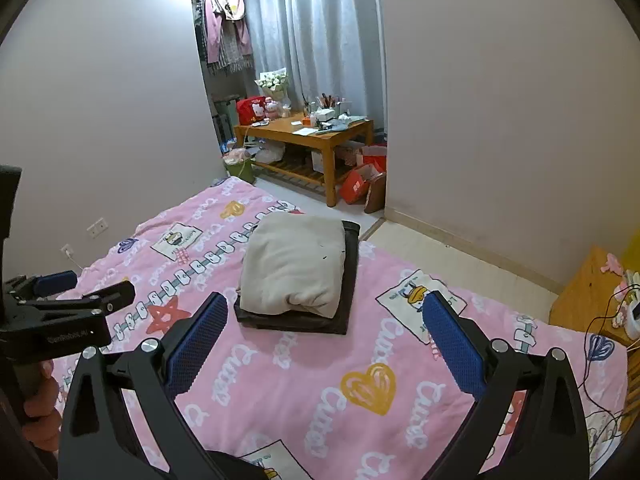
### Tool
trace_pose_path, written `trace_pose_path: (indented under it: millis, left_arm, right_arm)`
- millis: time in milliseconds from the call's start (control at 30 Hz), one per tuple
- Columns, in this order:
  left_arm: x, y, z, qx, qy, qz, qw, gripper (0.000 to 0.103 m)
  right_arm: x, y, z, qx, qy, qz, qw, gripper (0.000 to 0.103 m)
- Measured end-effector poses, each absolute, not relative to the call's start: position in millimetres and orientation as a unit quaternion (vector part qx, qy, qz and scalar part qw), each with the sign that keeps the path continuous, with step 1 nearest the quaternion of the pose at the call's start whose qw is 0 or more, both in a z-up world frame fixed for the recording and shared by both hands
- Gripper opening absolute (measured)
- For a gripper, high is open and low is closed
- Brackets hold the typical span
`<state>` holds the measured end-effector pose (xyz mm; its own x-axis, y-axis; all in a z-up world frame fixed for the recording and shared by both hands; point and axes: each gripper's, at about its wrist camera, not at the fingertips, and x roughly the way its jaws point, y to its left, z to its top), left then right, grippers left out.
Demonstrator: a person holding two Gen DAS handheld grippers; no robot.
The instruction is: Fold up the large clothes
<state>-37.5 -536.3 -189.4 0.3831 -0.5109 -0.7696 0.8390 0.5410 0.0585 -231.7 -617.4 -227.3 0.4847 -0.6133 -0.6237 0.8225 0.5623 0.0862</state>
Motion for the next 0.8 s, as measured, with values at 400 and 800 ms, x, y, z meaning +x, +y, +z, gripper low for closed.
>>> trace_pose_path:
  millis: [400, 800]
  left_arm:
    - [-37.3, -542.0, -186.8, 0.225, 0.368, -0.427, 0.795, 0.096]
    - [-37.1, -546.8, -184.8, 0.23, 0.362, -0.427, 0.796, 0.096]
  right_arm:
    - [-232.5, -619.9, -228.7, 0.195, 0.279, -0.43, 0.836, 0.095]
    - [-234.4, -622.1, -226.4, 0.194, 0.282, -0.435, 0.833, 0.095]
